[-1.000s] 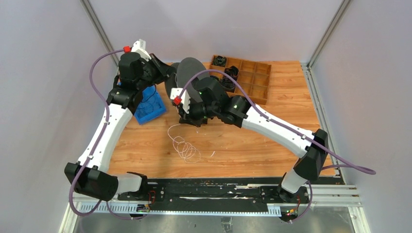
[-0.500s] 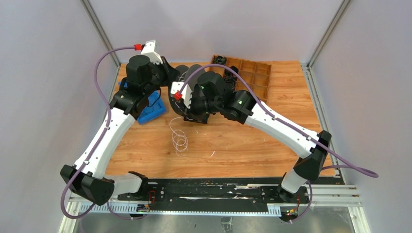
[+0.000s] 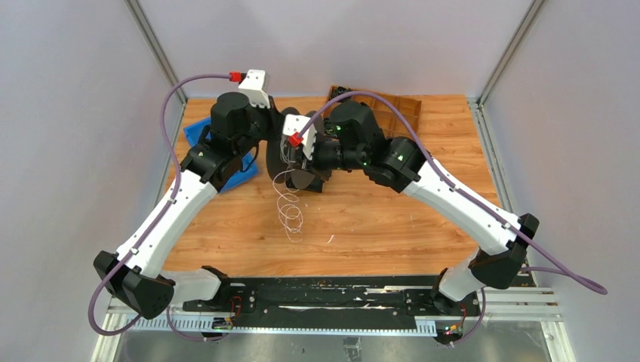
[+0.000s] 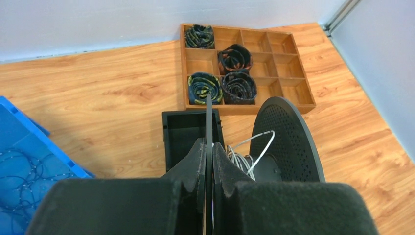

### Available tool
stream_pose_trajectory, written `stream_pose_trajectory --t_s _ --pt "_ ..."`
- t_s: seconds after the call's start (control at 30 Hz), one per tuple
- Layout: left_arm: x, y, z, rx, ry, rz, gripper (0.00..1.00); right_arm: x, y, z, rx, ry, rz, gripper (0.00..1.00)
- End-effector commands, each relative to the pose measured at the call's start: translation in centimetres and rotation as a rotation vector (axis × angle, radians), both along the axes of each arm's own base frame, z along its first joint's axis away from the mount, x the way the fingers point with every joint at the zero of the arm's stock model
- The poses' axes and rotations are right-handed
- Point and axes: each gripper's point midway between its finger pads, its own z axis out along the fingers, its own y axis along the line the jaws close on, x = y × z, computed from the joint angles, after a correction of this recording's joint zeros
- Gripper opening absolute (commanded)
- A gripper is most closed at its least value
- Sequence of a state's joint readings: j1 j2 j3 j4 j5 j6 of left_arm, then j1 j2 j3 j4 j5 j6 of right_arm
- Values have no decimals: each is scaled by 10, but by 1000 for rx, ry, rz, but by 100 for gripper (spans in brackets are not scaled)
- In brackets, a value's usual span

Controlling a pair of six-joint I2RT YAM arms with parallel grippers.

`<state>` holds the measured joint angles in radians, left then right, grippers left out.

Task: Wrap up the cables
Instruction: Wrap the cable around the cable reel.

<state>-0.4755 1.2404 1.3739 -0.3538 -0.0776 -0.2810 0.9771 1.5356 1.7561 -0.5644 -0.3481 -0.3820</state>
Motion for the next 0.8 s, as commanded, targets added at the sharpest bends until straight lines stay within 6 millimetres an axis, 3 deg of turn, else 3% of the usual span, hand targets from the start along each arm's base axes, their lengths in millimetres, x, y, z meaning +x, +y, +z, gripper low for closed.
stream_pose_trajectory --t_s 0.0,0.4,0.77 --pt "1 0 18 80 -125 11 0 15 -27 32 30 -72 -80 1" --pt "-6 -4 16 310 -240 -17 0 47 -83 47 -39 -220 -273 1" --pt "-21 -24 3 343 -260 -169 0 78 -117 46 -76 -266 -396 1"
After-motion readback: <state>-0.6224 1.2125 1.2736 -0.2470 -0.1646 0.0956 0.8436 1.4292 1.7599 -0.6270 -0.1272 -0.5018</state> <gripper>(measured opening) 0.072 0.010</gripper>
